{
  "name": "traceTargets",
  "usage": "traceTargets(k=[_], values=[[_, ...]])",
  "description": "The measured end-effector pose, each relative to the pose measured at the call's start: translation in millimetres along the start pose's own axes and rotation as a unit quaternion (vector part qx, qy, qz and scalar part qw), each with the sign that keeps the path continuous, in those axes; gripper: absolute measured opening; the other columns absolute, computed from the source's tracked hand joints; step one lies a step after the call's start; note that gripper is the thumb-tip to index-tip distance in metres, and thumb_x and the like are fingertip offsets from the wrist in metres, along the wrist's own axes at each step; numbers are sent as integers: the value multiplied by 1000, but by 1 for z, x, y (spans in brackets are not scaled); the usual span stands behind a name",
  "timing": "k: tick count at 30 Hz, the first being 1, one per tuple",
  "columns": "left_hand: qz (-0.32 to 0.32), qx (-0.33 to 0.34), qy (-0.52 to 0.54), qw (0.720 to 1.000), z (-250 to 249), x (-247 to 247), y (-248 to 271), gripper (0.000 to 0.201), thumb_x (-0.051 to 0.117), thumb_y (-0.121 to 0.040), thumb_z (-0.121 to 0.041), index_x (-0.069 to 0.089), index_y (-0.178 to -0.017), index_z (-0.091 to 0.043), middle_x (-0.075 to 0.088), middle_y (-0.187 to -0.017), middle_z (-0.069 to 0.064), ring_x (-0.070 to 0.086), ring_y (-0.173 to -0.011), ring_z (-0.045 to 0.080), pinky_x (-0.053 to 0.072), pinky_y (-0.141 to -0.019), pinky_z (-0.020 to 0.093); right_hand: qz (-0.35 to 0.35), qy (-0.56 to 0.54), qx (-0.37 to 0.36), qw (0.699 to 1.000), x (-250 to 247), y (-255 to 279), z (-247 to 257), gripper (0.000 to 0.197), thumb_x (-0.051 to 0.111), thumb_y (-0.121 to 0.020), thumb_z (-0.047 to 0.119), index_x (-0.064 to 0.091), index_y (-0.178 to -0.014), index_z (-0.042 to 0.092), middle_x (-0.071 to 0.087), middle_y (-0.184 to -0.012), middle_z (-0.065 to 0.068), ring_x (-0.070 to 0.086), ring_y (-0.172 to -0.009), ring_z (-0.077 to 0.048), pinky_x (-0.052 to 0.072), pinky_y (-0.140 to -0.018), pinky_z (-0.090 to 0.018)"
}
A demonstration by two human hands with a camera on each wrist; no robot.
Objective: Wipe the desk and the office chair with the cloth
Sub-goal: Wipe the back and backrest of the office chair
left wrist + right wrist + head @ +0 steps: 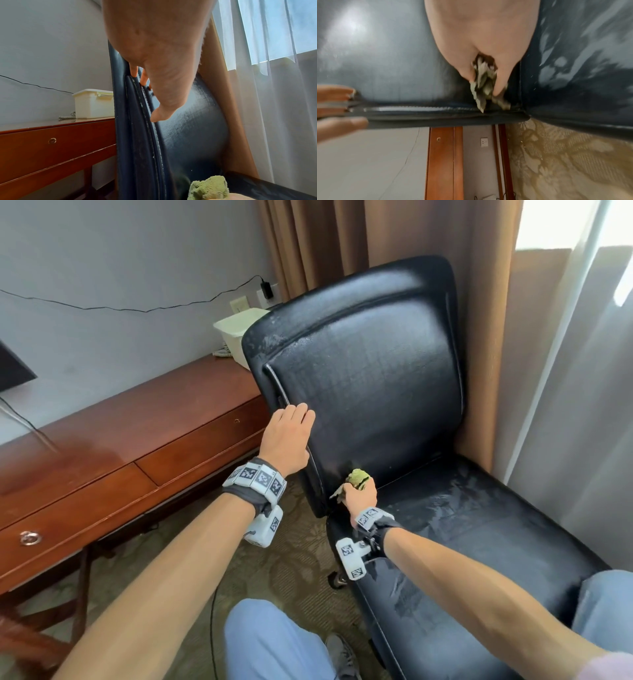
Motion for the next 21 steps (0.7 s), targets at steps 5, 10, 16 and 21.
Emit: traceTargets(k=[5,10,16,21], values=[[33,-21,37,999,-6,1,9,75,75,-81,-31,45,-145,-9,41,-151,13,46,-130,31,37,-109,40,179,-39,31,983,-24,45,11,18,60,-93,-7,64,-108,3,71,-103,-20,70,-93,-29,62,-79,-43],[109,-20,258,960,-42,-9,27,75,71,-91,-35,38,-155,-16,39,-156,6,43,-139,26,41,-111,46,218,-65,-15,974,-73,87,45,14,60,-99,0,65,-113,2,73,-103,-16,70,-95,-27,61,-85,-42],[74,37,359,930,-109,-39,42,79,75,-90,-45,36,-156,-22,39,-156,-4,43,-140,16,40,-114,39,244,-90,-120,958,-113,135,109,25,66,-100,13,65,-123,3,74,-116,-19,72,-109,-31,60,-91,-46],[37,55,471,880,-135,-48,23,82,79,-87,-45,37,-155,-26,40,-152,-12,47,-134,4,41,-111,27,213,-43,-201,955,-132,130,168,24,63,-102,15,64,-125,8,75,-113,-13,73,-108,-28,60,-92,-46]])
Point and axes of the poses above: each hand's wrist, its own y-axis away from the middle knuckle, its own x-axis out of the palm, z = x × y, the point moved 10 cm from there along -y, towards the middle knuckle
